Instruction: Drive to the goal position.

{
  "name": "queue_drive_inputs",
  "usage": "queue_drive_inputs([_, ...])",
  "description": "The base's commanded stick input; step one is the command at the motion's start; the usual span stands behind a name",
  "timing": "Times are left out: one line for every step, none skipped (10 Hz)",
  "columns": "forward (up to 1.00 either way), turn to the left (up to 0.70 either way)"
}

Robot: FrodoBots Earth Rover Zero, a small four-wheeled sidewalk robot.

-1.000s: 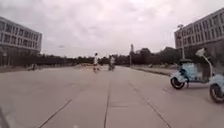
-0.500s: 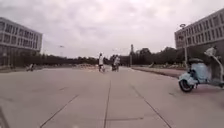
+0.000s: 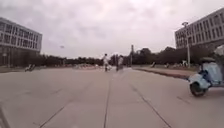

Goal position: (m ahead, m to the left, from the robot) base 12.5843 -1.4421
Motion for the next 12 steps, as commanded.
queue_drive_inputs([0.7, -0.05])
queue_drive_inputs([0.7, -0.04])
queue_drive_inputs([0.7, 0.0])
queue_drive_inputs([0.7, -0.04])
queue_drive_inputs([0.7, -0.02])
queue_drive_inputs([0.7, -0.01])
queue_drive_inputs([0.7, -0.02])
queue_drive_inputs([0.7, -0.01])
queue_drive_inputs([0.7, 0.0])
queue_drive_inputs([0.7, 0.0])
queue_drive_inputs([0.7, 0.0])
queue_drive_inputs([0.7, 0.0])
